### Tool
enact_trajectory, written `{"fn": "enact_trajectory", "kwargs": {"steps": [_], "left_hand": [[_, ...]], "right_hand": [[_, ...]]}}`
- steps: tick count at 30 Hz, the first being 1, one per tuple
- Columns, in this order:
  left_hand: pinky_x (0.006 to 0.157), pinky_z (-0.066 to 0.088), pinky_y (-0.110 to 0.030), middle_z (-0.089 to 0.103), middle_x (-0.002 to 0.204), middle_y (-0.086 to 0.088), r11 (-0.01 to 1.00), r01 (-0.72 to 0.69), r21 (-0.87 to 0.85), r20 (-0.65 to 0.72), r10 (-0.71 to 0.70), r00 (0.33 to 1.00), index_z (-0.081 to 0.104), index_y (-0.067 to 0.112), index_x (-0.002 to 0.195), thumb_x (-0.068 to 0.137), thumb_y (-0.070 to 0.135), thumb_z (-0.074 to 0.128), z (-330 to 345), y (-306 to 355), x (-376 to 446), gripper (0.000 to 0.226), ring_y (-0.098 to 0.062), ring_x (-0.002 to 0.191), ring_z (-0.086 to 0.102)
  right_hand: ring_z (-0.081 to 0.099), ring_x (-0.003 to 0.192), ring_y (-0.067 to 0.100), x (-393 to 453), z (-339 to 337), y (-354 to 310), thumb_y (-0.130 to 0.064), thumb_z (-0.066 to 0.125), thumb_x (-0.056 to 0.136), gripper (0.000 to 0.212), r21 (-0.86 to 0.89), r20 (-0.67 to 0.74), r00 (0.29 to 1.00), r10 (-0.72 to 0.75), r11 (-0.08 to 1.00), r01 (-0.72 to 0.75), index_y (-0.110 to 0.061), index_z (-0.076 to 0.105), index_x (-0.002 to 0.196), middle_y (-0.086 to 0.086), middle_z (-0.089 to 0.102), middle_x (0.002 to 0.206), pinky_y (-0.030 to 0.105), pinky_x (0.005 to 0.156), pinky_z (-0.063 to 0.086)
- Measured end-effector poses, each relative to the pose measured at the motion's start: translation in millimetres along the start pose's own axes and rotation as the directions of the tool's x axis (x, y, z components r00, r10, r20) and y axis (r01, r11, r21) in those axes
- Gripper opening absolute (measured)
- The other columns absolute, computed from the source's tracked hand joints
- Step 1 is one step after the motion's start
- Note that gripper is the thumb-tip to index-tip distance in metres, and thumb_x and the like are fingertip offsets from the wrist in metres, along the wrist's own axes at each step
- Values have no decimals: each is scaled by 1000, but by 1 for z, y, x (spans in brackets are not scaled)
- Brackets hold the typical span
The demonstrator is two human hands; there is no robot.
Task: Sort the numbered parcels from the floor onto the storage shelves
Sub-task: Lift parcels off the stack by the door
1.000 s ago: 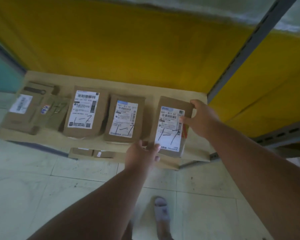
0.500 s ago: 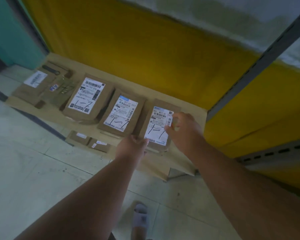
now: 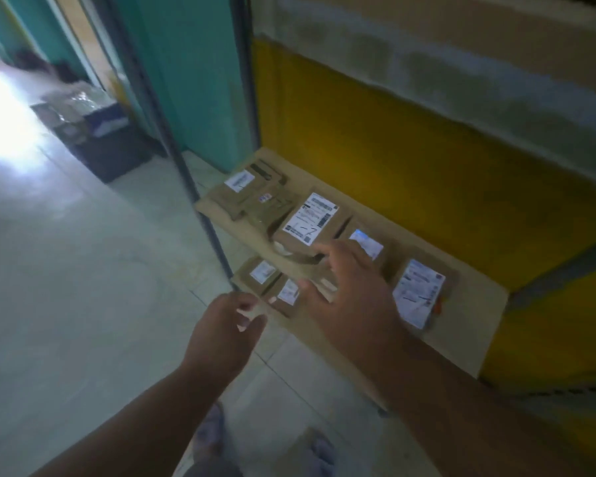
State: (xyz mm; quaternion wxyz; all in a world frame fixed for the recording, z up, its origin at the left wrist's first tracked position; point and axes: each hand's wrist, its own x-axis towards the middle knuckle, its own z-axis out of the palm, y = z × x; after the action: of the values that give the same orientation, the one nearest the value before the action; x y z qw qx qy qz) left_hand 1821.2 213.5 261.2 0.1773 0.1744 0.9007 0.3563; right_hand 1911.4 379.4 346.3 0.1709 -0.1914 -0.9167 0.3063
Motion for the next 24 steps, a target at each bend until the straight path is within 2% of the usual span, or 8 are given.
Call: {"fn": "enact_trajectory", "kwargs": {"steps": [3,5,7,11,15,19,24], "left_hand": [[63,35,-2,60,101,12,1000,2,16,-105,0,994,67,29,108,85,29,75,-51,-40,8,24,10,79,56],[64,35,-2,59,101,12,999,14,48,-154,-6,988,66,31,108,85,31,75,-83,-70,14,25,11,78,54],[69,43,-14,59,103,12,997,24,76,-194,-9,981,66,31,111,84,33,76,-119,-103,23,28,6,78,55],[81,53,-33,62,109,8,987,55,148,-234,-19,972,64,30,115,84,37,74,-205,-163,56,33,-14,94,62],[84,54,-35,61,109,9,981,77,178,-237,-33,971,62,33,117,86,41,71,-286,-197,93,34,-16,97,61],[84,53,-34,61,107,10,977,56,206,-250,-3,968,61,34,118,86,43,69,-346,-219,152,34,-14,97,60],[84,54,-35,61,108,11,969,61,240,-288,11,958,59,34,120,87,45,67,-401,-253,256,36,-14,97,60]], "right_hand": [[54,108,10,30,36,-60,-33,66,88,43,37,100,988,-114,993,111,-21,55,128,-4,56,123,18,79,42],[53,111,11,51,69,-99,-34,67,88,46,32,155,973,-169,986,166,-21,54,130,-3,56,124,24,84,46],[54,109,10,72,106,-137,-35,70,86,47,23,159,965,-210,978,209,-21,55,128,-5,57,120,26,83,46],[48,105,0,117,169,-211,-37,69,88,45,50,161,957,-242,970,237,-23,54,128,-16,48,113,16,82,40],[51,101,2,167,208,-277,-37,66,89,45,91,147,954,-261,964,250,-24,53,129,-13,51,115,6,75,34],[53,110,8,231,248,-325,-38,65,89,44,119,118,951,-286,955,273,-24,52,129,-6,55,124,21,84,41],[53,112,10,329,315,-362,-39,64,90,46,123,96,953,-287,953,275,-24,51,131,-4,54,127,22,86,39]]}}
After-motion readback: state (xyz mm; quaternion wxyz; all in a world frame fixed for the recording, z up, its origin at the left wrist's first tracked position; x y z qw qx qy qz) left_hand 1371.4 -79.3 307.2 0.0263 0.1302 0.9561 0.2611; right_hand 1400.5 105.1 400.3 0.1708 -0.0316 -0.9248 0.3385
